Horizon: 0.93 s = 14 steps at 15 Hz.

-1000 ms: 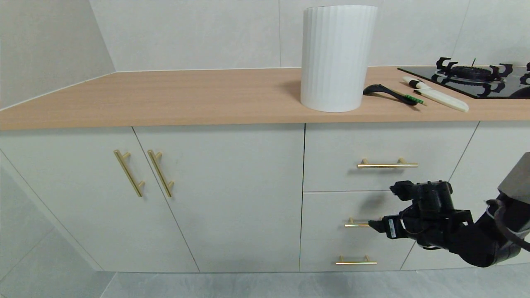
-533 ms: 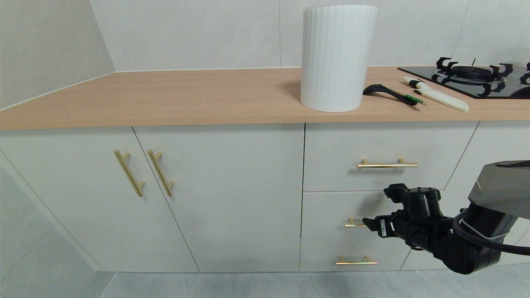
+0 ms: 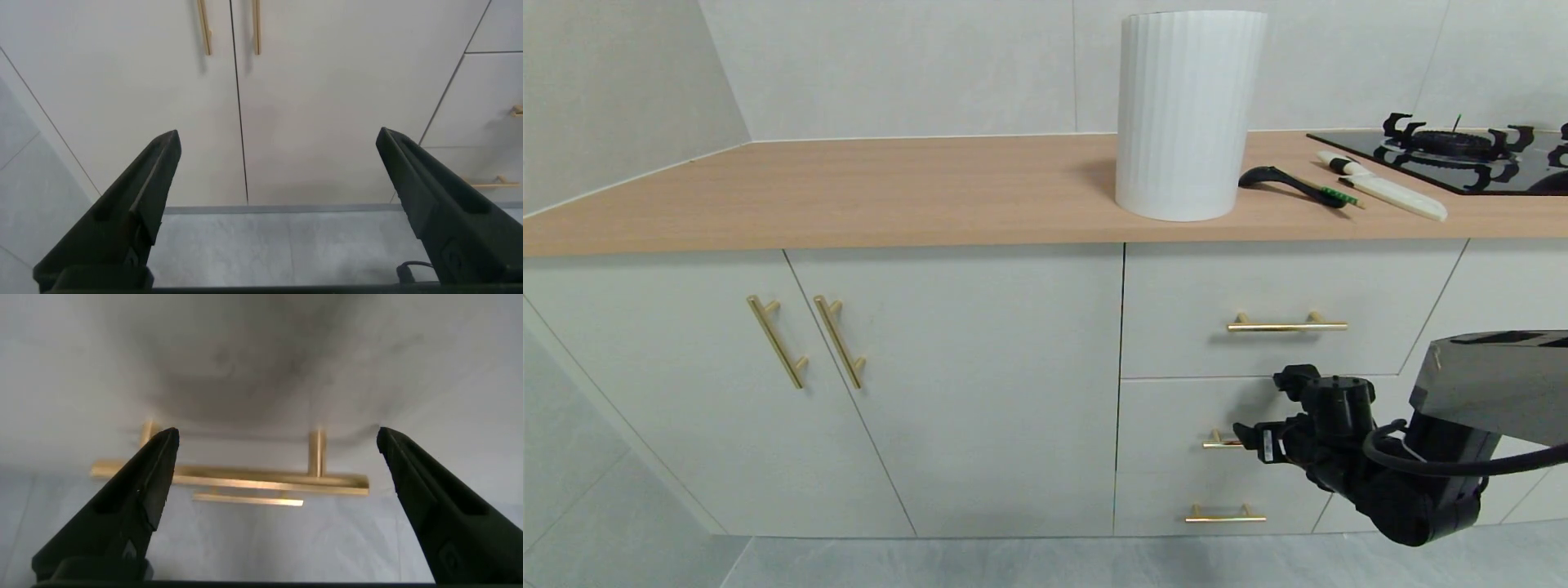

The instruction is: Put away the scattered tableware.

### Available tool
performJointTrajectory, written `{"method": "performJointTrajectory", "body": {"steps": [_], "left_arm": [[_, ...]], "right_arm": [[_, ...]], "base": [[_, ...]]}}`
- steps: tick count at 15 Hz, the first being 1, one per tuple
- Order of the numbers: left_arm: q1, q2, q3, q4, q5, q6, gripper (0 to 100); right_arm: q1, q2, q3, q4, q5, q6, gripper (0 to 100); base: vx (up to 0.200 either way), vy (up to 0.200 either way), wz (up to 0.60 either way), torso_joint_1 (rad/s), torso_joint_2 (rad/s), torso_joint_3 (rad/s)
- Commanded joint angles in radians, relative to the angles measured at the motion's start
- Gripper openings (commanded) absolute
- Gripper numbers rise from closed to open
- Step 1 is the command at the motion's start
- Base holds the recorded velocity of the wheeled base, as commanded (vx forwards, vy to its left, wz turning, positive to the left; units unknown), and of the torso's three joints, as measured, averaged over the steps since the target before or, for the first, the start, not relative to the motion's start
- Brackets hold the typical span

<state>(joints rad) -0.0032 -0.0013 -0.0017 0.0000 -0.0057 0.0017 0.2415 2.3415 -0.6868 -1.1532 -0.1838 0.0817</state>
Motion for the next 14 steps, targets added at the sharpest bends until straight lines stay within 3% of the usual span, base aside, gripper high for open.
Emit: {"method": "performJointTrajectory", "body": {"steps": [1,14], "left_arm": [[0.0,0.001,0.0,0.0,0.0,0.0,100],[0.0,0.001,0.0,0.0,0.0,0.0,100]], "right_arm": [[0.001,0.058,-0.013,-0.034,-0.016,-0.002,100],[0.002,0.084,-0.005,-0.028,-0.02,-0.008,100]], "base": [[0.0,0.0,0.0,0.0,0.0,0.0],[0.0,0.0,0.0,0.0,0.0,0.0]]}}
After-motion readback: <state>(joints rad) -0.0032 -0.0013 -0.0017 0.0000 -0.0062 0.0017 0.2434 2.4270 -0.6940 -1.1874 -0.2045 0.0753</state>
